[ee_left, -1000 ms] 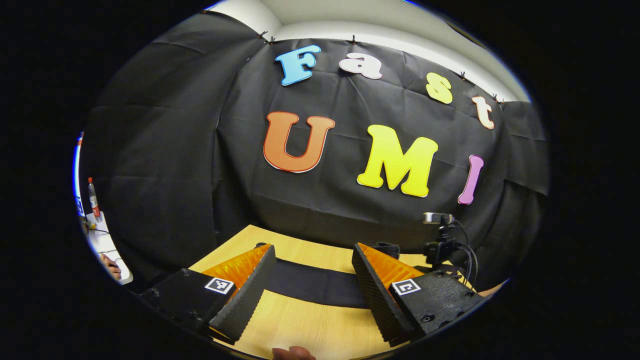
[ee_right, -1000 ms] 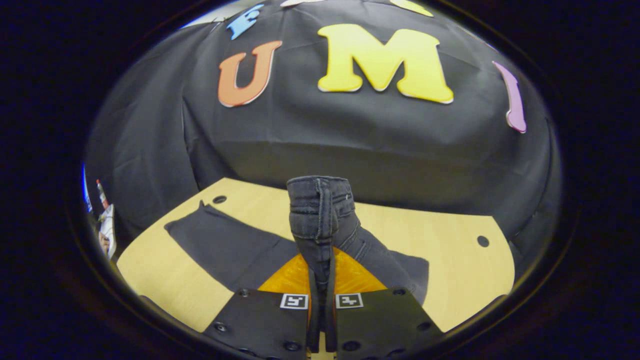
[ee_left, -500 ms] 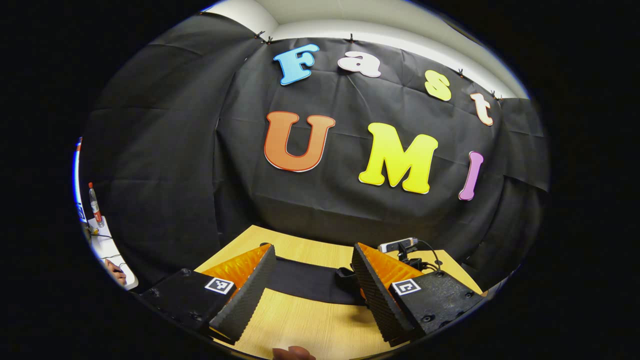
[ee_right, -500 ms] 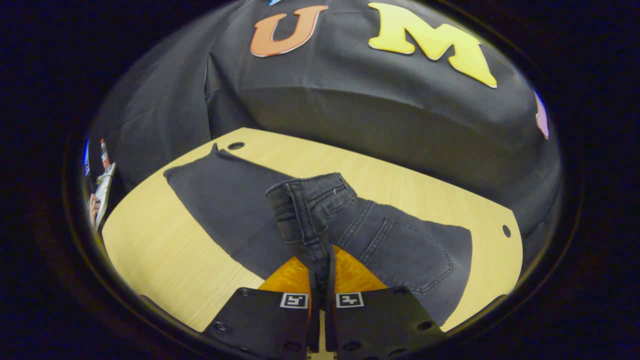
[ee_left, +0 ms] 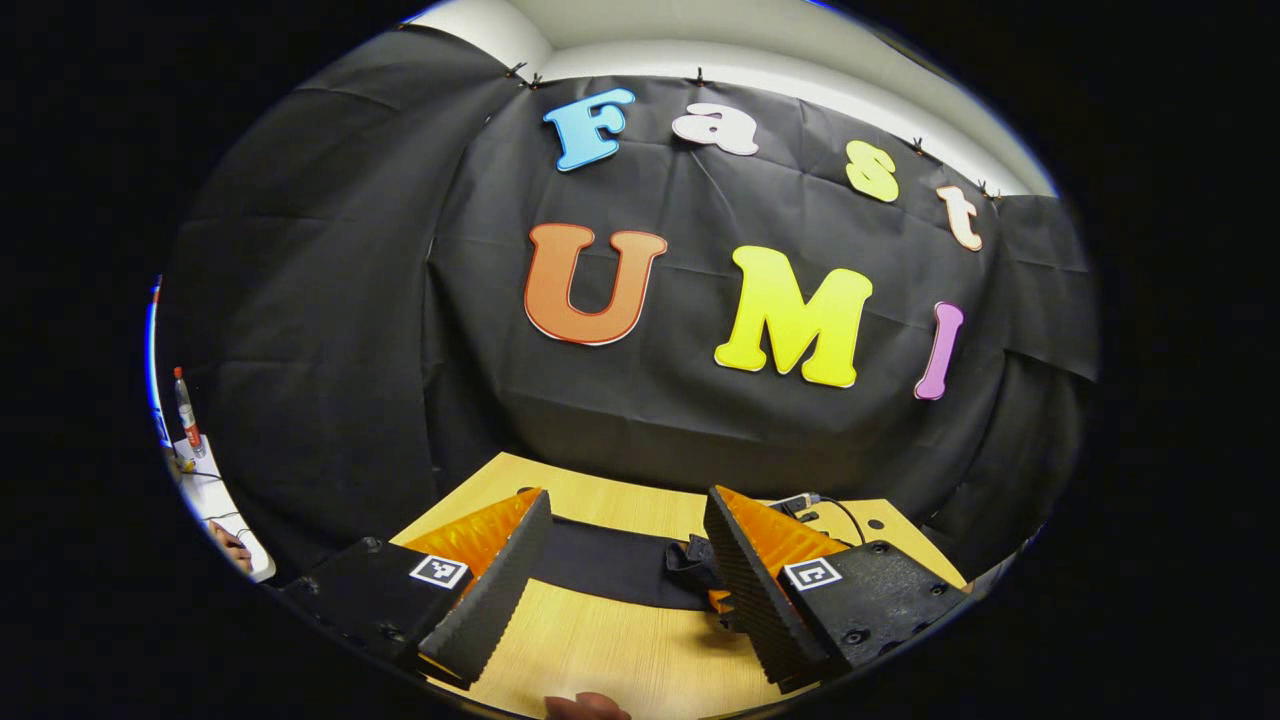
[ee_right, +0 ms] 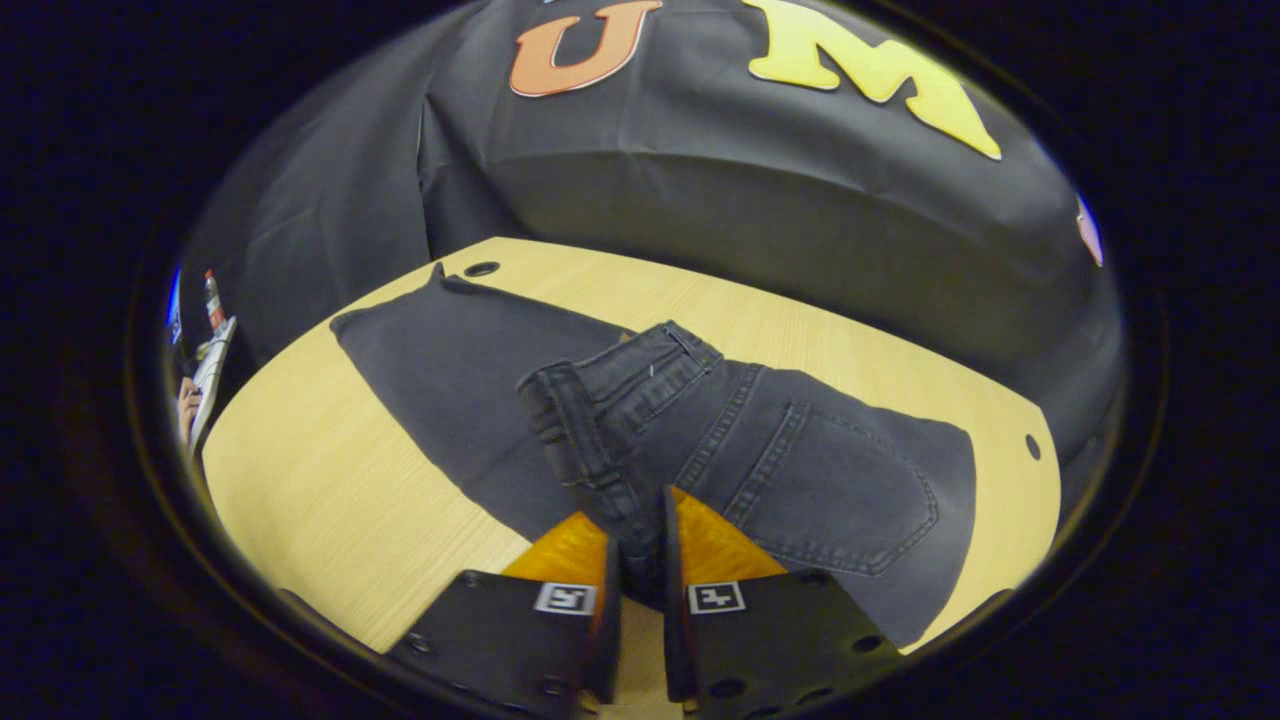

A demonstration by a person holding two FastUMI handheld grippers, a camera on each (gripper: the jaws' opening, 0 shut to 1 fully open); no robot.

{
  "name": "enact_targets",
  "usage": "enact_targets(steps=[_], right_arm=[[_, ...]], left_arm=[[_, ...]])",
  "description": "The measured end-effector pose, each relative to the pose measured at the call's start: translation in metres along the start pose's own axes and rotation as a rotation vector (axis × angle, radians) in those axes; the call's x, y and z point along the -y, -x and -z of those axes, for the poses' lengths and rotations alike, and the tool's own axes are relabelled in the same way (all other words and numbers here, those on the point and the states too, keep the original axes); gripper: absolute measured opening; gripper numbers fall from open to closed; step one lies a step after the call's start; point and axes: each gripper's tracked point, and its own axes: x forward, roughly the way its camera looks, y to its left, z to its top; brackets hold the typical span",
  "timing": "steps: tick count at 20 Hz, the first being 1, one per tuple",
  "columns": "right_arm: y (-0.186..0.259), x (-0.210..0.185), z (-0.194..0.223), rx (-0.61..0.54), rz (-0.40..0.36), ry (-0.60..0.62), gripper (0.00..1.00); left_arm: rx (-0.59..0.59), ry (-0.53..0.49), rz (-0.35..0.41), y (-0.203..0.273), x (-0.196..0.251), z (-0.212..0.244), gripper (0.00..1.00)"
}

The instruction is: Grasp the waist and the cuffs of the jeans and fold them to make the two legs overlap; first hold the waist and fold one-third of the jeans toward the cuffs, then hold the cuffs and fold the remaining one-third in the same direction to finish folding.

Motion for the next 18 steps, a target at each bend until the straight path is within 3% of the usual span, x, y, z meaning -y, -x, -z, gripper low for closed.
enact_targets(steps=[3,6,9,14,18], right_arm=[[0.004,-0.019,0.000,-0.001,-0.096,-0.032,0.61],[0.006,-0.022,-0.009,0.005,-0.069,-0.015,0.98],[0.026,-0.013,-0.035,0.076,-0.033,-0.010,0.99],[0.093,0.034,-0.122,0.332,0.068,-0.031,0.99],[0.165,0.082,-0.185,0.524,0.170,-0.092,0.98]], left_arm=[[0.000,0.016,-0.003,-0.003,-0.008,-0.001,0.99],[-0.003,0.029,-0.008,-0.010,-0.023,0.000,0.99],[-0.011,0.067,-0.008,-0.018,-0.039,0.007,0.99],[-0.004,0.151,0.003,-0.038,-0.061,0.015,0.98],[-0.051,0.326,0.004,-0.060,-0.076,0.039,0.99]])
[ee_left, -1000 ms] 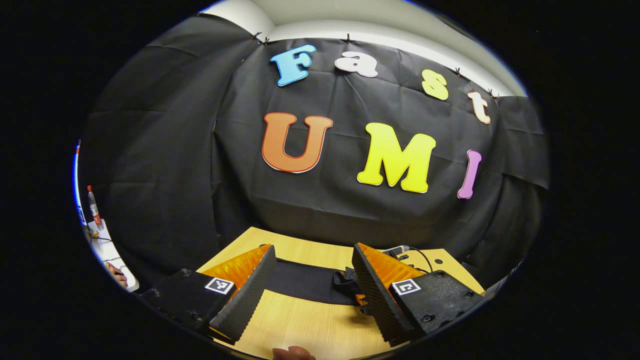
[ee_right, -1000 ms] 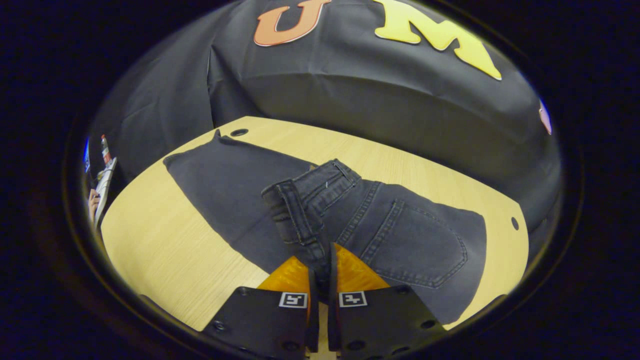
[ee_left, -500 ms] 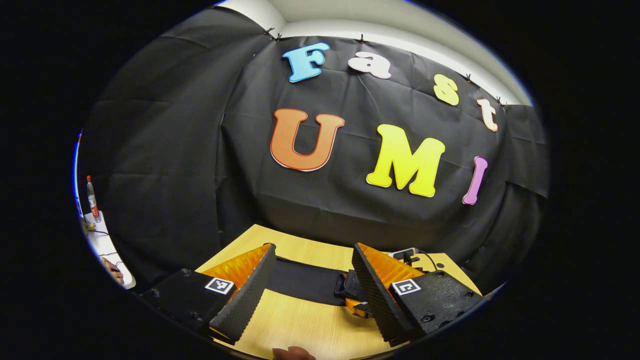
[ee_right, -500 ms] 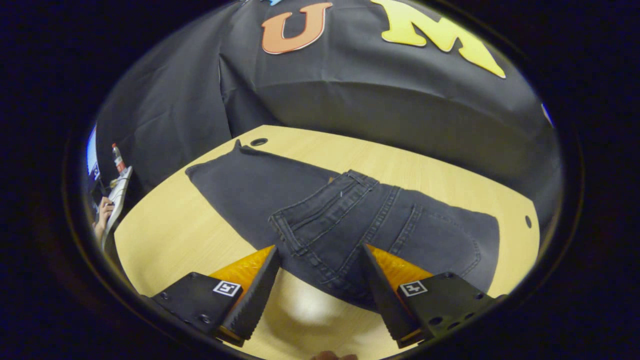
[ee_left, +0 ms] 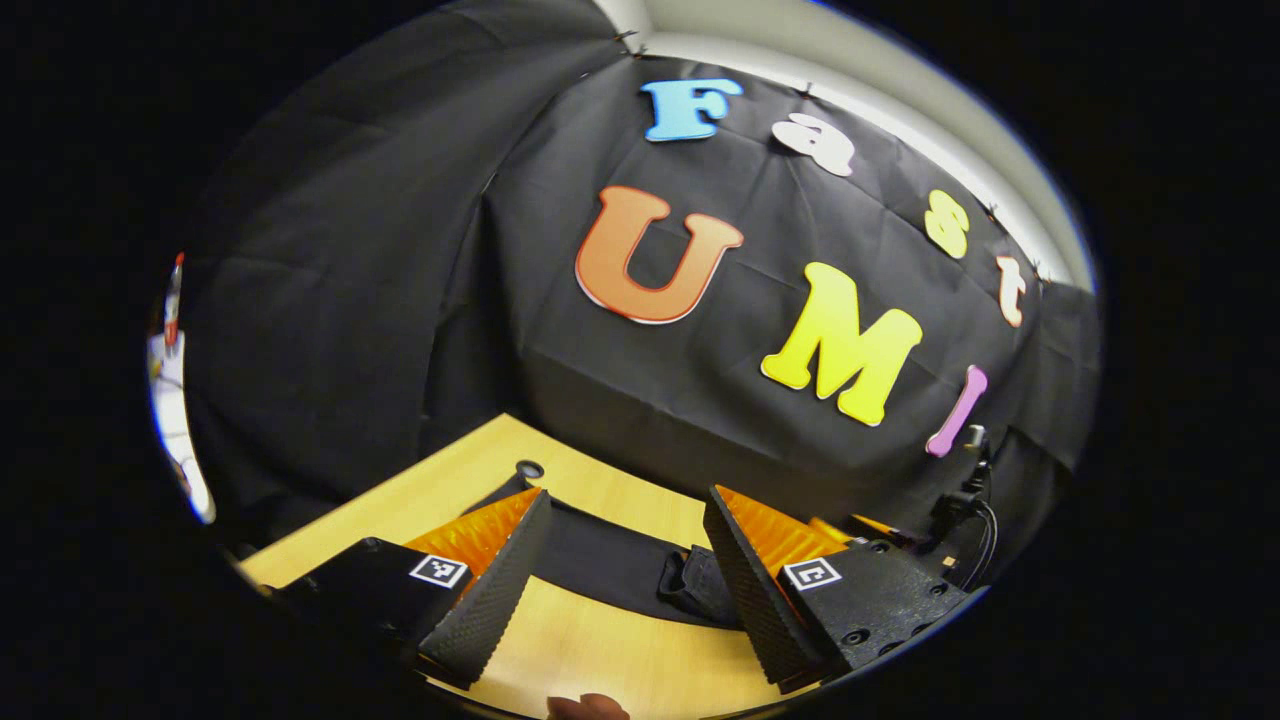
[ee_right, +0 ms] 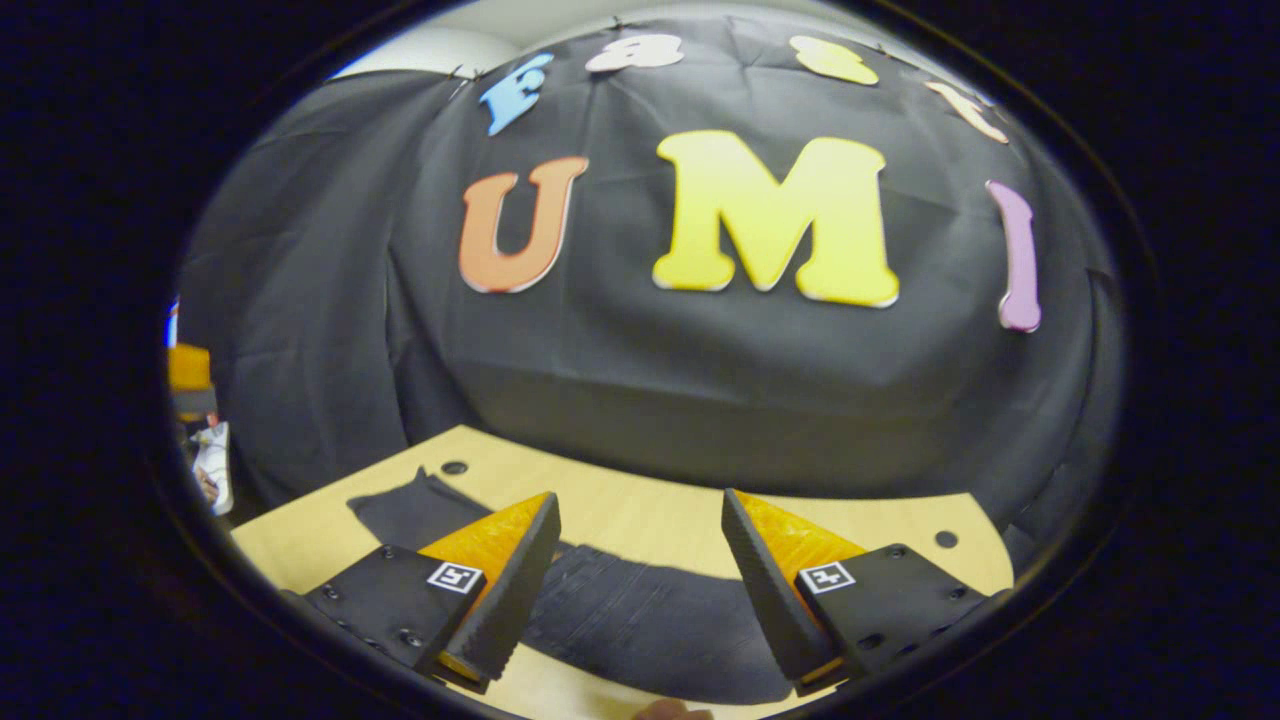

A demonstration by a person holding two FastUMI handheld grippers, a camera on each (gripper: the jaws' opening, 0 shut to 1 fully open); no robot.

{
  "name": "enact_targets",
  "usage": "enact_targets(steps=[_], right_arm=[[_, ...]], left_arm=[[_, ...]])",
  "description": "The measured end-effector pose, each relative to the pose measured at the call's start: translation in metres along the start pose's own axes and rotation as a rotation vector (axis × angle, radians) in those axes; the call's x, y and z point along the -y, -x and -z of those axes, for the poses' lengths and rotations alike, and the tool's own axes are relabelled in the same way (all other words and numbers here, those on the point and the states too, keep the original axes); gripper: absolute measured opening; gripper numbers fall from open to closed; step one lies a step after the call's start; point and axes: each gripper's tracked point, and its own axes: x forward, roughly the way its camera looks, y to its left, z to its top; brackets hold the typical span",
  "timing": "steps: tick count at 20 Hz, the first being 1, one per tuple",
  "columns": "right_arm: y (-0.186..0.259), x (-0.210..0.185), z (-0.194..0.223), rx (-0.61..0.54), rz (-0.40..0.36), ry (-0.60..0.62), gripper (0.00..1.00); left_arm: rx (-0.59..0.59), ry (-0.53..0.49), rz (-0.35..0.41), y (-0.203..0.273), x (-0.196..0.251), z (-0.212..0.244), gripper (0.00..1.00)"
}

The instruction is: Grasp the waist and the cuffs of the jeans and fold them to make the two legs overlap; first hold the waist and fold one-third of the jeans toward the cuffs, then hold the cuffs and fold the remaining one-third in the same direction to finish folding.

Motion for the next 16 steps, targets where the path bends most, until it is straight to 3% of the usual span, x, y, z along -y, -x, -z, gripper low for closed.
enact_targets(steps=[4,8,12,14,16], right_arm=[[0.032,0.055,-0.073,0.155,0.126,-0.041,0.99],[0.070,0.092,-0.135,0.270,0.202,-0.052,0.98],[0.105,0.122,-0.171,0.347,0.270,-0.035,0.98],[0.115,0.132,-0.176,0.330,0.287,-0.070,0.98],[0.131,0.144,-0.189,0.349,0.303,-0.093,0.98]], left_arm=[[-0.066,0.221,-0.038,-0.028,-0.031,0.021,0.99],[-0.191,0.569,-0.130,-0.059,-0.071,0.064,0.99],[-0.224,0.885,-0.195,-0.083,-0.104,0.087,0.99],[-0.222,0.991,-0.218,-0.093,-0.120,0.092,0.99],[-0.204,1.015,-0.260,-0.100,-0.144,0.095,1.00]])
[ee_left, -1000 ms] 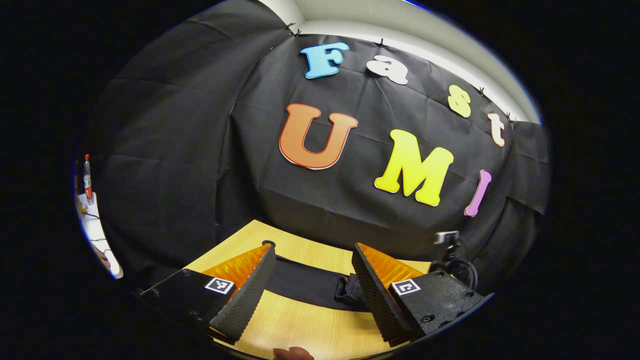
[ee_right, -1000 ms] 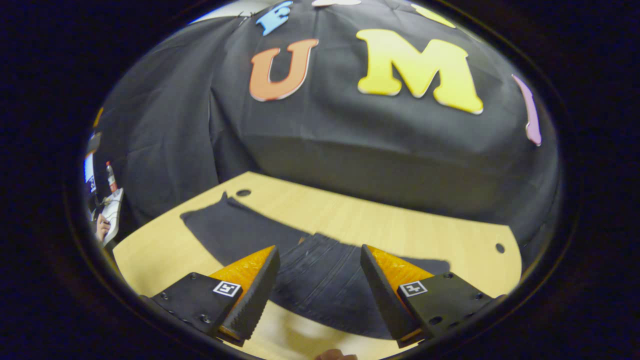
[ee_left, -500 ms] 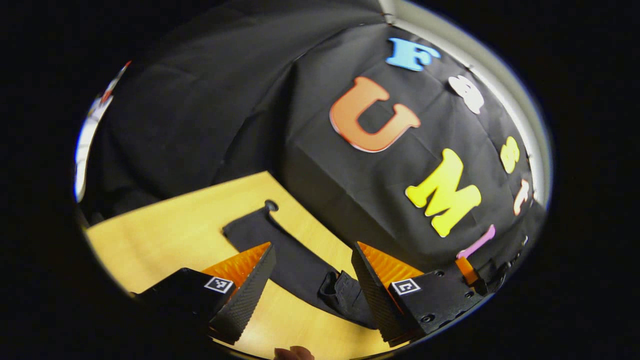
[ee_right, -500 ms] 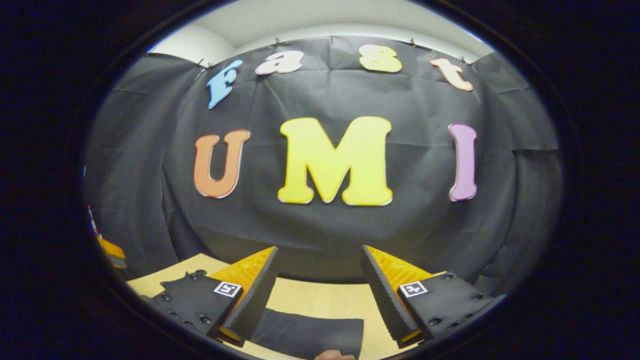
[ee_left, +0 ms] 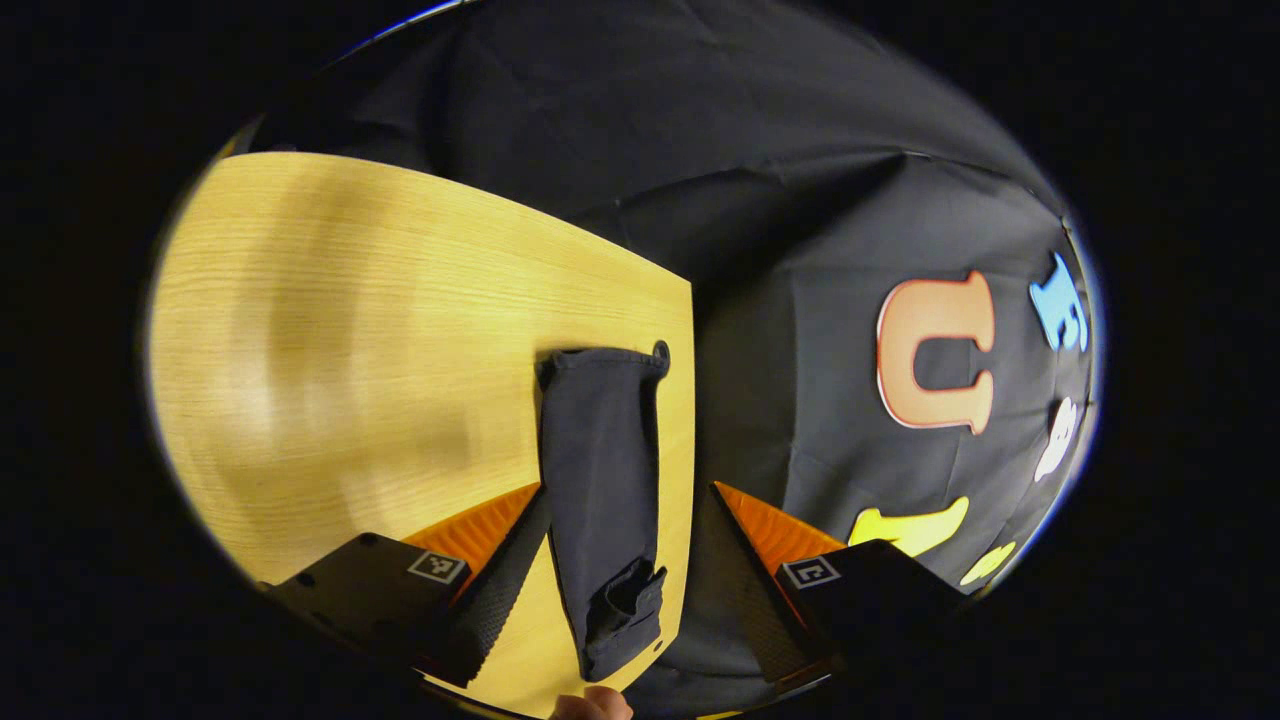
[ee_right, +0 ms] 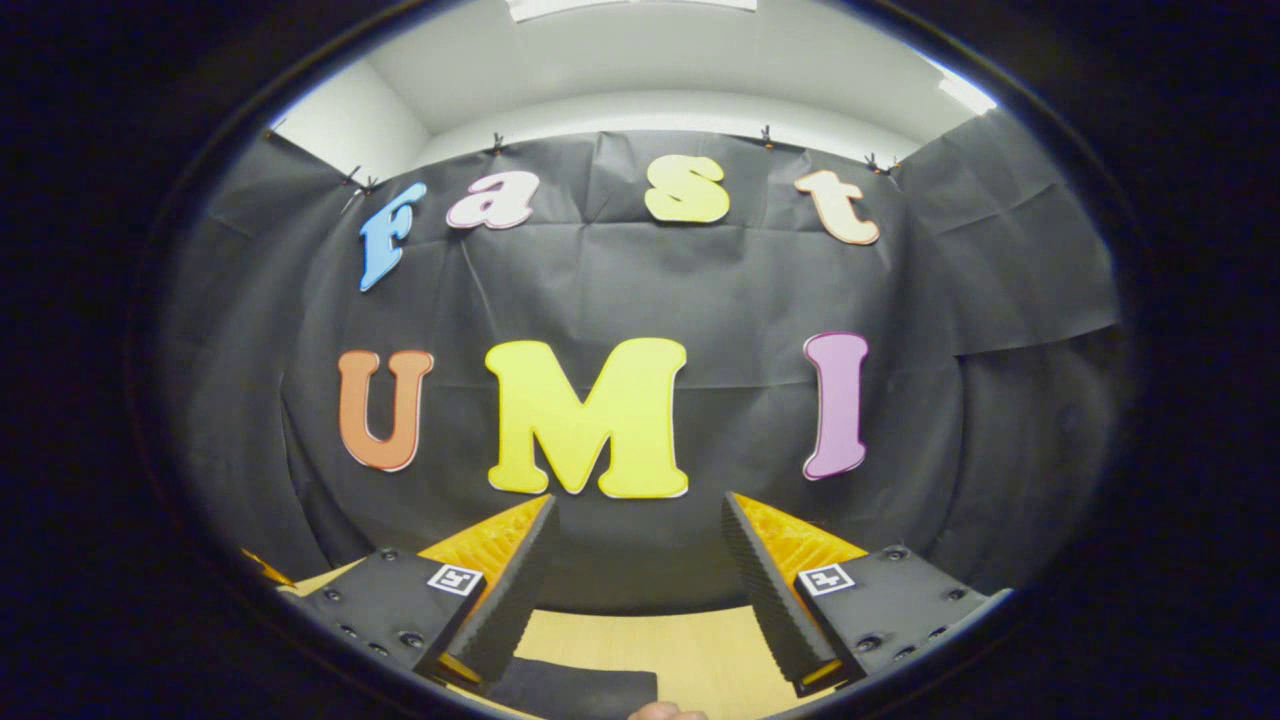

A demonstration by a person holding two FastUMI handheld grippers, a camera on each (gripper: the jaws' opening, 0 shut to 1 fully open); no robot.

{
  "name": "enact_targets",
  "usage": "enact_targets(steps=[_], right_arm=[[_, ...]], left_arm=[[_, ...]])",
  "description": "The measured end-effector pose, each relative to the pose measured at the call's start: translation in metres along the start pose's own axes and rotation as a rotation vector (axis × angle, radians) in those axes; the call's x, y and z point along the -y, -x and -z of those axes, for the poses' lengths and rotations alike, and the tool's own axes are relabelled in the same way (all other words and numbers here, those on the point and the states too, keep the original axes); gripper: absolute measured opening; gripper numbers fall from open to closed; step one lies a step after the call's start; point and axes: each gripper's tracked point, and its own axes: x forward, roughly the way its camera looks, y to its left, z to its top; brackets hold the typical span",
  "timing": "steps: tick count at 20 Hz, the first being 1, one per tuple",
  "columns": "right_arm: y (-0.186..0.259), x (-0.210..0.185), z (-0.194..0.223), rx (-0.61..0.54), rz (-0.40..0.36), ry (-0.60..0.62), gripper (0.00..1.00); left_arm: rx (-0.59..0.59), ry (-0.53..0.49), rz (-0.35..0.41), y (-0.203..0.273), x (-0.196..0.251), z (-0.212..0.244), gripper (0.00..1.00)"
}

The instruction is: Grasp the waist and the cuffs of the jeans and fold them to make the two legs overlap; first hold the waist and fold one-third of the jeans toward the cuffs, then hold the cuffs and fold the remaining one-third in the same direction to finish folding.

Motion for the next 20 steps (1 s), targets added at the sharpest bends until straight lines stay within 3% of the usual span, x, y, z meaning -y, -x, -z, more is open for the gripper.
enact_targets(steps=[4,9,20], right_arm=[[0.009,0.024,-0.030,0.048,0.050,0.043,0.98],[0.016,0.046,-0.032,0.031,0.098,0.029,0.98],[0.016,0.075,-0.017,-0.016,0.162,0.018,0.98]], left_arm=[[0.023,0.040,-0.059,-0.030,-0.022,-0.018,1.00],[0.014,0.044,-0.107,-0.059,-0.037,-0.018,0.99],[0.025,0.049,-0.096,-0.096,-0.028,-0.025,0.99]])
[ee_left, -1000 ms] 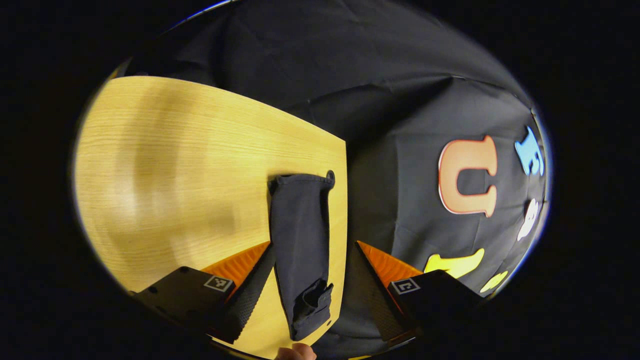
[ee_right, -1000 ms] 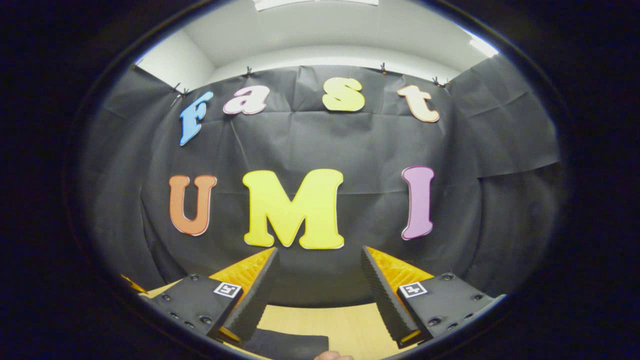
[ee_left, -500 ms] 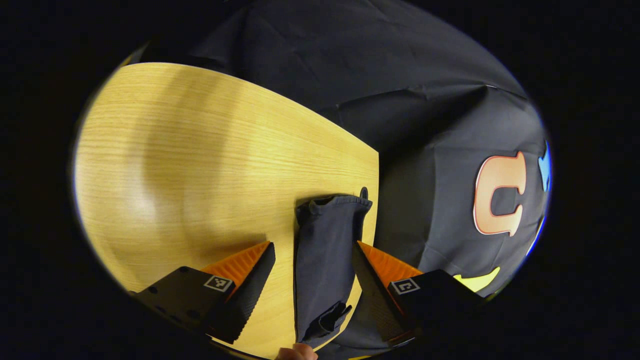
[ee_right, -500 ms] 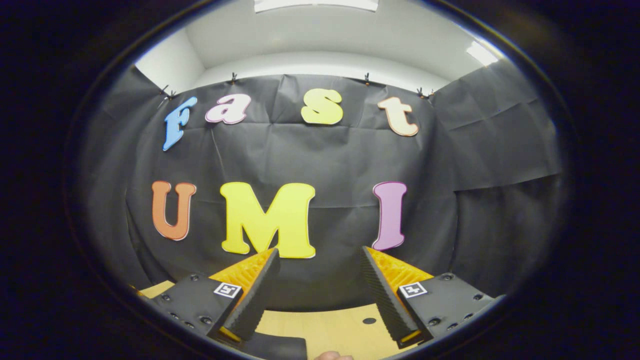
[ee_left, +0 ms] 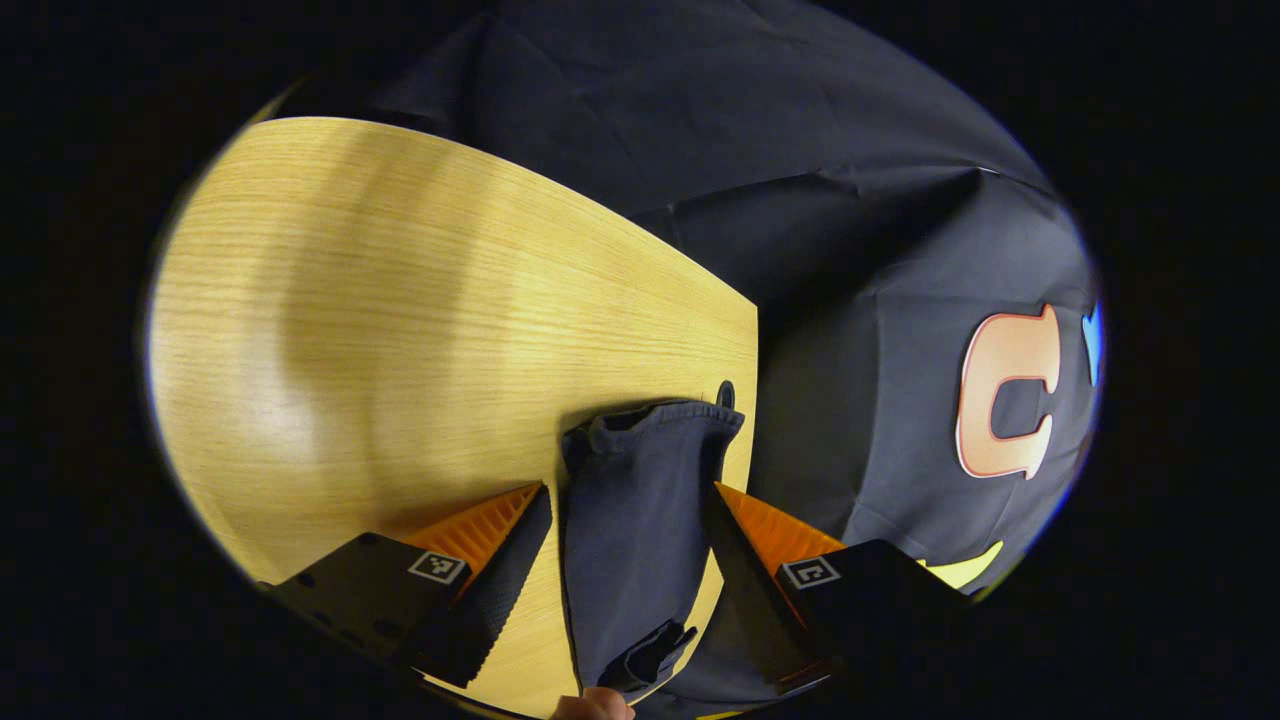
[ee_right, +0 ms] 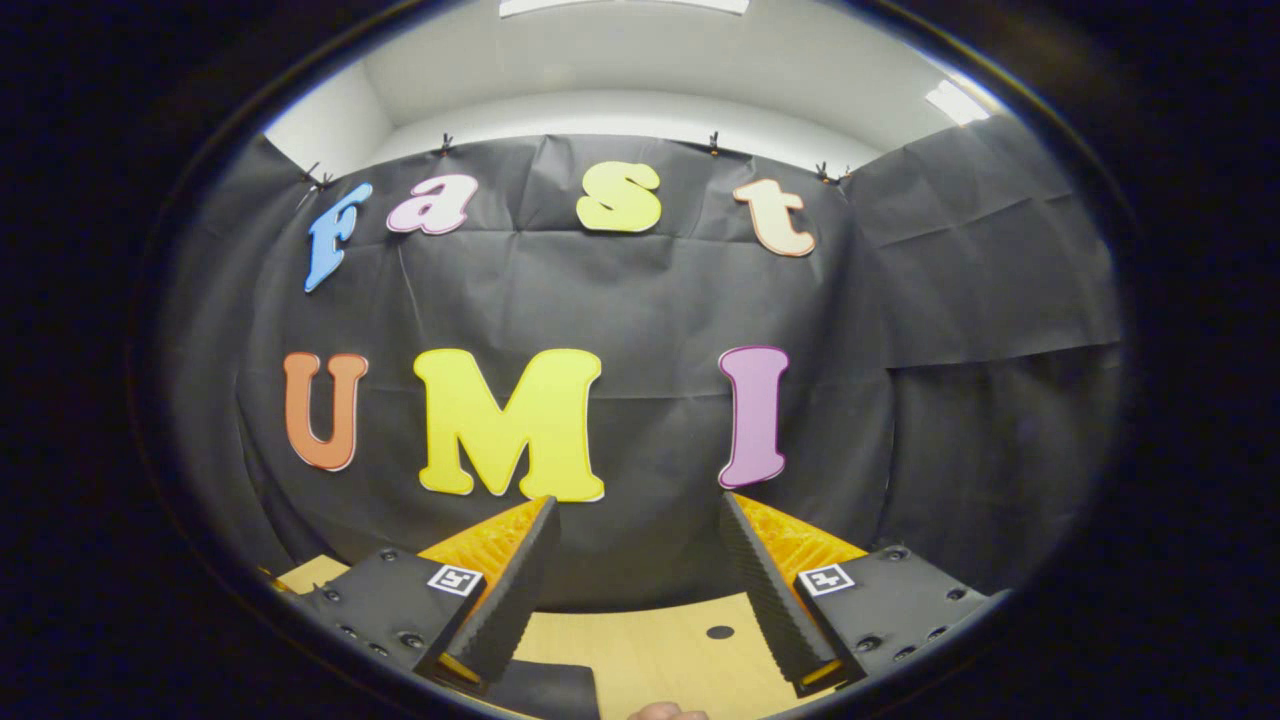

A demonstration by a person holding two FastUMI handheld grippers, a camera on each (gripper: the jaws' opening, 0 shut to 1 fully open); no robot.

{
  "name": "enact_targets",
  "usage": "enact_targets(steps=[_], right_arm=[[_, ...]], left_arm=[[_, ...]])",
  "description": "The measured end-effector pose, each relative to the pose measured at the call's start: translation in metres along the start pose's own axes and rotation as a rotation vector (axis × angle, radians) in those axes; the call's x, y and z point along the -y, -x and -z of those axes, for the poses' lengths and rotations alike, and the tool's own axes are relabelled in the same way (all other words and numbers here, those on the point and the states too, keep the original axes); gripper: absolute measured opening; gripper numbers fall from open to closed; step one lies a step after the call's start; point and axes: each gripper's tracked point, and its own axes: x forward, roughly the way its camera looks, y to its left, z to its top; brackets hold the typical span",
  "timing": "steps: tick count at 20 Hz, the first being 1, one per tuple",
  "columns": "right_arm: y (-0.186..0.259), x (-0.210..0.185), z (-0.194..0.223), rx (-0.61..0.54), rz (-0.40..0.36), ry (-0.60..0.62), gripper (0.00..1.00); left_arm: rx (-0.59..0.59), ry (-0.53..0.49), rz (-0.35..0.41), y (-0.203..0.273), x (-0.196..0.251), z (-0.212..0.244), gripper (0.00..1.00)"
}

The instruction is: Grasp the waist and the cuffs of the jeans and fold them to make the two legs overlap; first hold the waist and fold one-third of the jeans toward the cuffs, then hold the cuffs and fold the remaining one-third in the same direction to finish folding.

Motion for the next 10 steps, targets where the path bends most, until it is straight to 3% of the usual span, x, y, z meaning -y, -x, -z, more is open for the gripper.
enact_targets(steps=[6,10], right_arm=[[-0.002,0.010,0.002,0.002,0.025,0.012,0.98],[-0.005,0.015,0.009,-0.017,0.037,0.022,0.98]], left_arm=[[0.015,-0.020,0.020,-0.022,0.015,-0.002,0.99],[0.026,0.024,0.065,-0.040,0.029,-0.006,0.99]])
